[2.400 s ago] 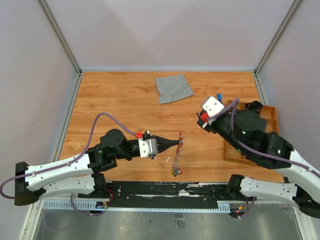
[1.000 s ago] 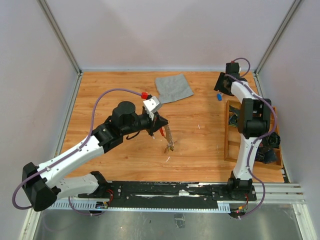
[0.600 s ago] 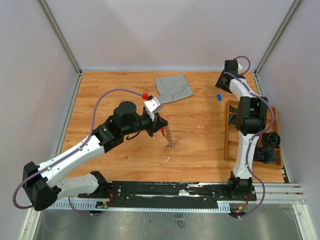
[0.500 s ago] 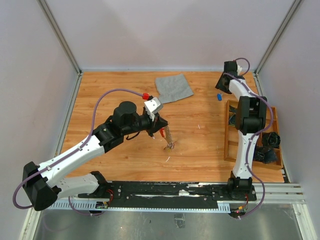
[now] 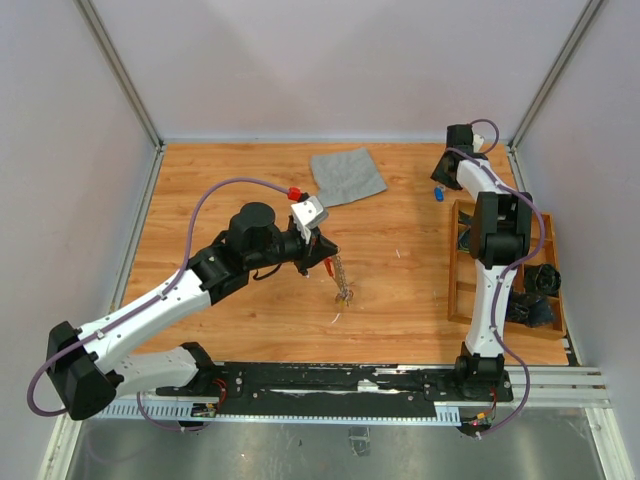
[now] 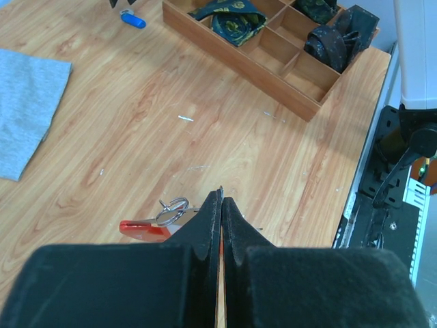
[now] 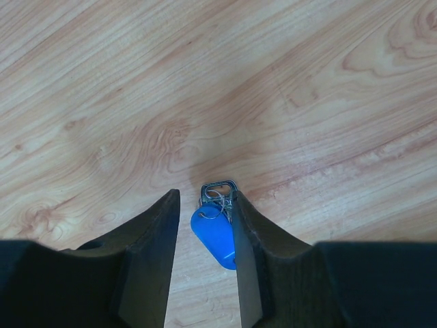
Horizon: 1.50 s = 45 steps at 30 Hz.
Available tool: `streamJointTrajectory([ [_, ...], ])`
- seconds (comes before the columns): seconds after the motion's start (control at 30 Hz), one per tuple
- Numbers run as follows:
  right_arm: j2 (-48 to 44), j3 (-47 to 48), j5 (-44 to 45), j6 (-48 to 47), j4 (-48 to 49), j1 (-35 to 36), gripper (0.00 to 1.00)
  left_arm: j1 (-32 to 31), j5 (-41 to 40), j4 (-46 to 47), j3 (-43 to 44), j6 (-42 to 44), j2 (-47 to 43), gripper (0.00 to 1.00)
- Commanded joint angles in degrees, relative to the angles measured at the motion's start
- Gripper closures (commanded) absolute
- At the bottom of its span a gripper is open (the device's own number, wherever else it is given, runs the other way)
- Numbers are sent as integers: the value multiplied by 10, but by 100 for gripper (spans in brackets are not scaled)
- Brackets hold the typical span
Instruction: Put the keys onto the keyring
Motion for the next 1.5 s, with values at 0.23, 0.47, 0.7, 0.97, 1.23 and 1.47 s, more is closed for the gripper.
streamJointTrajectory([
  [0.23, 11, -11, 9, 25, -11, -7, 58, 4, 19, 23, 3, -6, -2, 99],
  [0.47, 22, -7, -4, 33, -20, -7, 62, 4, 18, 23, 4, -12, -5, 99],
  [0.7, 21, -12, -12, 35, -19, -7, 69, 4, 17, 19, 4, -13, -10, 99],
  [0.97, 14, -15, -28, 31, -23, -7, 88, 4, 16, 18, 5, -17, -13, 99],
  [1.23, -35, -51, -110, -28, 13, -7, 96, 4, 5, 19, 2, -22, -23, 100],
  [1.47, -125, -147, -172, -79, 50, 1, 99, 4, -47, 25, -13, -39, -53, 99],
])
